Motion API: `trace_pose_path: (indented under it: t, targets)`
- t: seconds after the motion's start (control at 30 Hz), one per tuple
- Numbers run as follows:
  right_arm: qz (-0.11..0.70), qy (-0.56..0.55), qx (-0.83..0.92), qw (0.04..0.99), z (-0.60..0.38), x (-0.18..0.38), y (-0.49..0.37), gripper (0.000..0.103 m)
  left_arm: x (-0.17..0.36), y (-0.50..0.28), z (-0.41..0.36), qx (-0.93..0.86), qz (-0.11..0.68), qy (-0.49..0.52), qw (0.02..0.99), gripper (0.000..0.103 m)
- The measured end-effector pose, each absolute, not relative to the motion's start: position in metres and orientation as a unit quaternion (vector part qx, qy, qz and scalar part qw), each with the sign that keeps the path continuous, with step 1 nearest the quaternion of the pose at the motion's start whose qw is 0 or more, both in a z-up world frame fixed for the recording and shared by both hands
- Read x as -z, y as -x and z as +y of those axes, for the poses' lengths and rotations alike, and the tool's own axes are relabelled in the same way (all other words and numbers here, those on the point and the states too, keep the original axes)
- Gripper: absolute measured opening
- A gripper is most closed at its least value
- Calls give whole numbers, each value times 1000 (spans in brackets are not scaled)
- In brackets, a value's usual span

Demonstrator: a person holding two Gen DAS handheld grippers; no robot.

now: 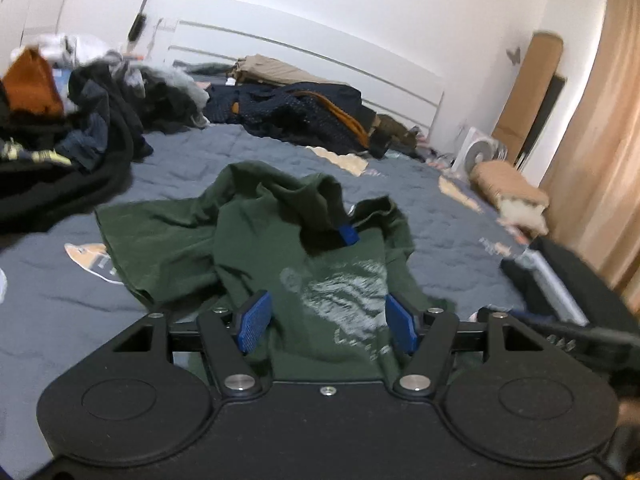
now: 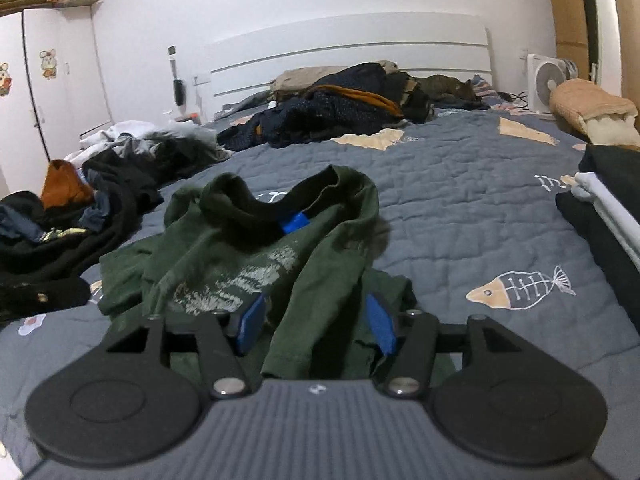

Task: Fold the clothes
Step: 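Lower the shirt flat onto the quilt and open both grippers, then move the right gripper to the shirt sleeve cuff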

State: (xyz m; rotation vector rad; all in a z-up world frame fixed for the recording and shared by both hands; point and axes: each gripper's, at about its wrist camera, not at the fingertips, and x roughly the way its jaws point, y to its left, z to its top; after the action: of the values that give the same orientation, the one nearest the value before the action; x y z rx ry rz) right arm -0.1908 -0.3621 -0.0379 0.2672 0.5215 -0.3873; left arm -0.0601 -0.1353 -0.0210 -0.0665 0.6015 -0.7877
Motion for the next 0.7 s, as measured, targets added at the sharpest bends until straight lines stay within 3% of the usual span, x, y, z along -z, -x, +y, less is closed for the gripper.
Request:
trace_pose_path:
  t: [0.1, 0.7]
  targets:
    - [262, -122, 181, 940, -359, 42, 189, 58, 28, 64, -130, 362, 261, 24, 894, 75]
    - [306, -113, 145, 934, -361, 70, 160, 59, 52, 38, -160, 367, 260, 24, 893, 76]
